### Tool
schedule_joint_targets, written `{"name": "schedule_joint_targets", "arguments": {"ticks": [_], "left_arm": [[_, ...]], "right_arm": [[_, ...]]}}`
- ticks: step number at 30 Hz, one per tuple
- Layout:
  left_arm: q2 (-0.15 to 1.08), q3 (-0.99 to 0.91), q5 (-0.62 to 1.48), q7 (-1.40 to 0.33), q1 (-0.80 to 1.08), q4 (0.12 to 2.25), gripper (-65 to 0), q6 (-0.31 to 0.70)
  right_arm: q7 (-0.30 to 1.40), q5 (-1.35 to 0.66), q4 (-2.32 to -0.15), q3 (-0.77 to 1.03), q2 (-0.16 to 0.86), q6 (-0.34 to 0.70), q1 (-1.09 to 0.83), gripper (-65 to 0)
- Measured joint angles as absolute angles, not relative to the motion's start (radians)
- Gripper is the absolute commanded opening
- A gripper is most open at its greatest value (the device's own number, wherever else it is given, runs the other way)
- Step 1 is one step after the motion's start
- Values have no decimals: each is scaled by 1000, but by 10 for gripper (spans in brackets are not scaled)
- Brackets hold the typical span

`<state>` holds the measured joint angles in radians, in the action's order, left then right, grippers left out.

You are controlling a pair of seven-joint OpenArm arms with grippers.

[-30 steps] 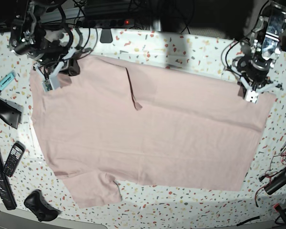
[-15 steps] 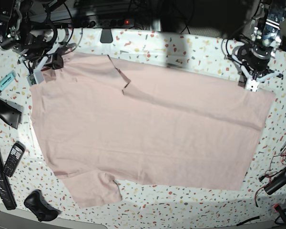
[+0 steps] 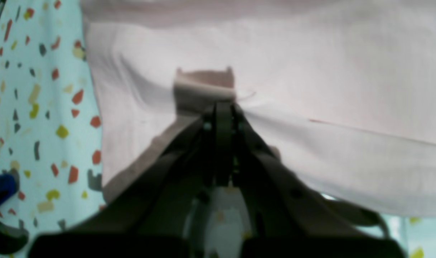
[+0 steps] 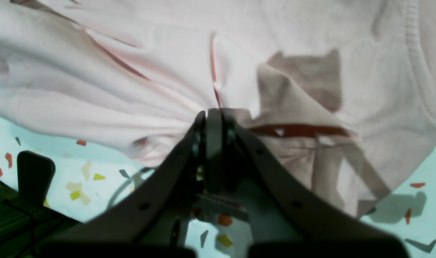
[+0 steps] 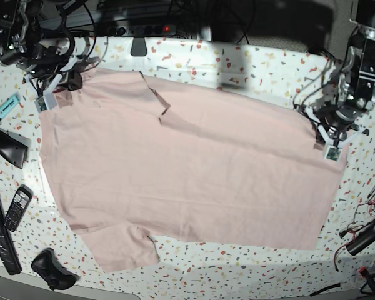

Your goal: Fold the T-shirt properly

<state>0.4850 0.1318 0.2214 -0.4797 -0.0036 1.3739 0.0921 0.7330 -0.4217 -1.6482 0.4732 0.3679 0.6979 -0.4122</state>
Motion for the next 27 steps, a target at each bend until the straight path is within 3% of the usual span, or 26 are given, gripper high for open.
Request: {"name": "schedule_joint_targets", "arguments": {"ticks": [7, 9, 10, 14, 16, 19, 24, 27], "left_arm": [[533, 133, 14, -525, -30, 1362, -650, 96], [576, 133, -46, -516, -31, 1362, -650, 143], [598, 133, -51, -504, -34, 1362, -643, 184], [669, 133, -51, -464, -32, 1362, -467, 361], [693, 133, -55, -408, -31, 1362, -456, 461], [745, 149, -117, -257, -31, 1362, -457, 721], [807, 246, -420, -30, -25, 1363, -457, 707], [815, 312, -527, -3, -19, 1364, -457, 683]], "right_arm": [[741, -422, -1648, 473, 368, 698, -412, -650], [741, -422, -1648, 473, 368, 698, -412, -650], [741, -422, -1648, 473, 368, 698, -412, -650], [741, -422, -1648, 473, 368, 698, -412, -650], [741, -422, -1648, 473, 368, 698, -412, -650], [741, -422, -1648, 473, 368, 698, -412, -650], [744, -422, -1648, 473, 368, 698, -412, -650], [744, -422, -1648, 473, 368, 698, -412, -650]]}}
